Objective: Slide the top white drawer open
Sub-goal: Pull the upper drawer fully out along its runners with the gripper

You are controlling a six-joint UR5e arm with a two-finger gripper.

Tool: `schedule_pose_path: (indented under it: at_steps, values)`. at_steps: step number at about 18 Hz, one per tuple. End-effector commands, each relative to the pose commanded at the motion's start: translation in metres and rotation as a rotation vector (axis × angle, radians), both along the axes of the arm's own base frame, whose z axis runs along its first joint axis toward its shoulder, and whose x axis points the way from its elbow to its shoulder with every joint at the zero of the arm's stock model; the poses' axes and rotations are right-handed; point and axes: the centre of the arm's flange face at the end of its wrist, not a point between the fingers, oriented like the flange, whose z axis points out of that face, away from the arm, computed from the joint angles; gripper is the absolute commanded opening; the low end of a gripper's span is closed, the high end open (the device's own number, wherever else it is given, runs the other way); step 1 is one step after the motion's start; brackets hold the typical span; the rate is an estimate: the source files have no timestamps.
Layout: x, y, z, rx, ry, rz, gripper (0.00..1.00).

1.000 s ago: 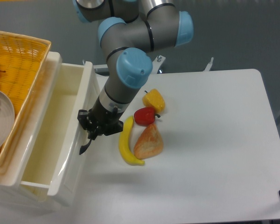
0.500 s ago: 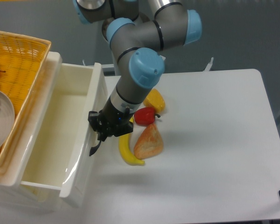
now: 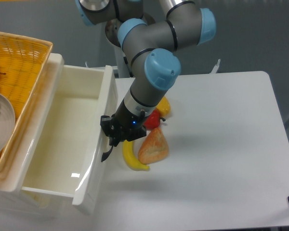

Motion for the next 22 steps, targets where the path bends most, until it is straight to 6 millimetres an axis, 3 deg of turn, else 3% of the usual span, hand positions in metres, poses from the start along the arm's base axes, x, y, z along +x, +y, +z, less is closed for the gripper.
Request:
schedule_pose_path:
  at_steps: [20, 22]
  values:
    - [-0.041, -0.026, -0.006, 0.010, 0.003, 0.039, 0.15]
    - [-0.042, -0.026, -0.006, 0.011, 0.002, 0.039, 0.29]
